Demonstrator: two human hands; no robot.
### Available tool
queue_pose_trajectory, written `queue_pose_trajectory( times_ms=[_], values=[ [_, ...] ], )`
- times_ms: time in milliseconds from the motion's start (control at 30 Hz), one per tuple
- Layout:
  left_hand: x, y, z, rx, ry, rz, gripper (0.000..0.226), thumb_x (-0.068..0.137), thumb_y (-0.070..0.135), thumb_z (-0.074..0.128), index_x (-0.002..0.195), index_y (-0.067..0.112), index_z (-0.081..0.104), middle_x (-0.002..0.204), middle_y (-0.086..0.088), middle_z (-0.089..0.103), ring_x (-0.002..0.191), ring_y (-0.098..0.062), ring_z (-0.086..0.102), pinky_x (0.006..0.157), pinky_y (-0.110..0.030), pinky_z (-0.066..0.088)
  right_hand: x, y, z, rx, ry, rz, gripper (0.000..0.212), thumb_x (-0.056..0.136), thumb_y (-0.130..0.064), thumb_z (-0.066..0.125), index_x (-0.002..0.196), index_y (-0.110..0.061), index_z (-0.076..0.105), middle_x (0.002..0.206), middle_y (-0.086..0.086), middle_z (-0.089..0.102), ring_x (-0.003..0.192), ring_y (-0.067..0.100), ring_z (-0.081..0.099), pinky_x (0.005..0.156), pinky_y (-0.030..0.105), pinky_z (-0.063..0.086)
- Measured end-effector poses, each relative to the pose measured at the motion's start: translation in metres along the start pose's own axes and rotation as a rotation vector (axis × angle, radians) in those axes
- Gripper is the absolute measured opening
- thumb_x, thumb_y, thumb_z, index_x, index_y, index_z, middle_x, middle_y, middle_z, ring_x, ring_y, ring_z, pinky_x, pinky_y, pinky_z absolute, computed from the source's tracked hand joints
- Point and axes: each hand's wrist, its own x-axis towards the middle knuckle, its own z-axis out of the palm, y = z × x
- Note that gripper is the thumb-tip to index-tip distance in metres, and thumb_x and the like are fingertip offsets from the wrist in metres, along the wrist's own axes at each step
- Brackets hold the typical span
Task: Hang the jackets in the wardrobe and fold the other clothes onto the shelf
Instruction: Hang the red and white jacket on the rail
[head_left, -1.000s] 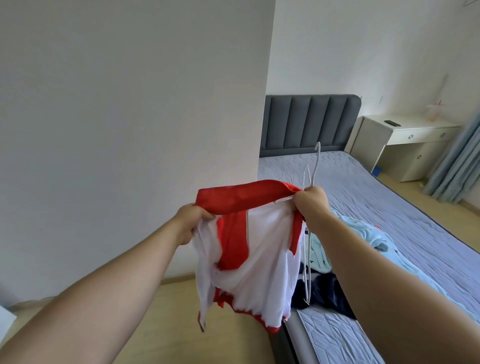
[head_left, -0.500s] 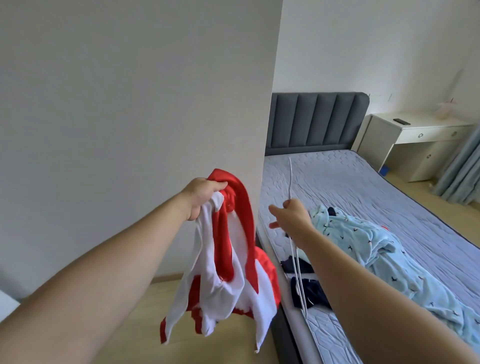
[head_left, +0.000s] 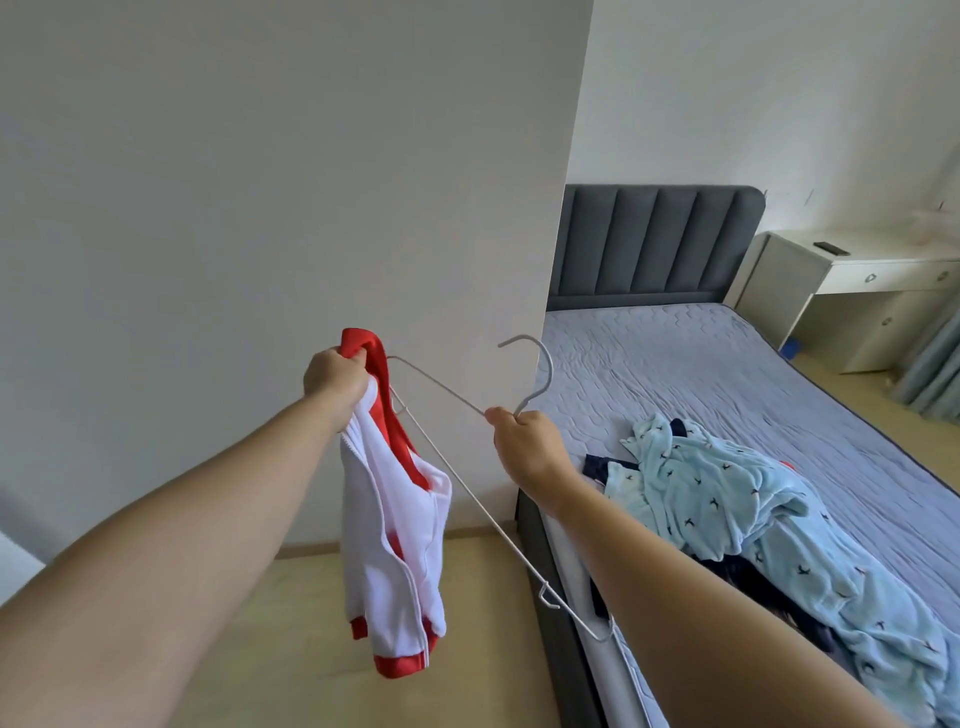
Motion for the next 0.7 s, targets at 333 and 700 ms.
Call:
queue_pose_trajectory(
  times_ms=[333,700],
  values=[
    [-0.007,0.0,-0.02,0.066,-0.004,0.155,0.032,0.099,0.034,0.057,0.108,0.007,0.071,0.107,-0.021,0.072,0.102,-0.039,0.064,0.088,-0.038,0.048,-0.001,0.003,0.006,-0.314,-0.048,-0.065,0.043,0.081,-0.047,0.046,0.053,-0.016,0.038,0.047,-0.007,0.039,0.052,0.021,0.041,0.053,0.03,0.033],
    [-0.071,0.049,-0.014,-0.119,-0.453,0.362,0.014,0.094,0.017,0.064,0.092,0.012,0.077,0.084,0.0,0.076,0.077,-0.009,0.068,0.075,-0.024,0.052,0.003,-0.009,0.006,0.246,0.041,0.012,0.075,0.081,-0.042,0.053,0.152,-0.033,0.034,0.095,-0.005,0.056,0.073,0.015,0.052,0.051,0.024,0.037]
  ],
)
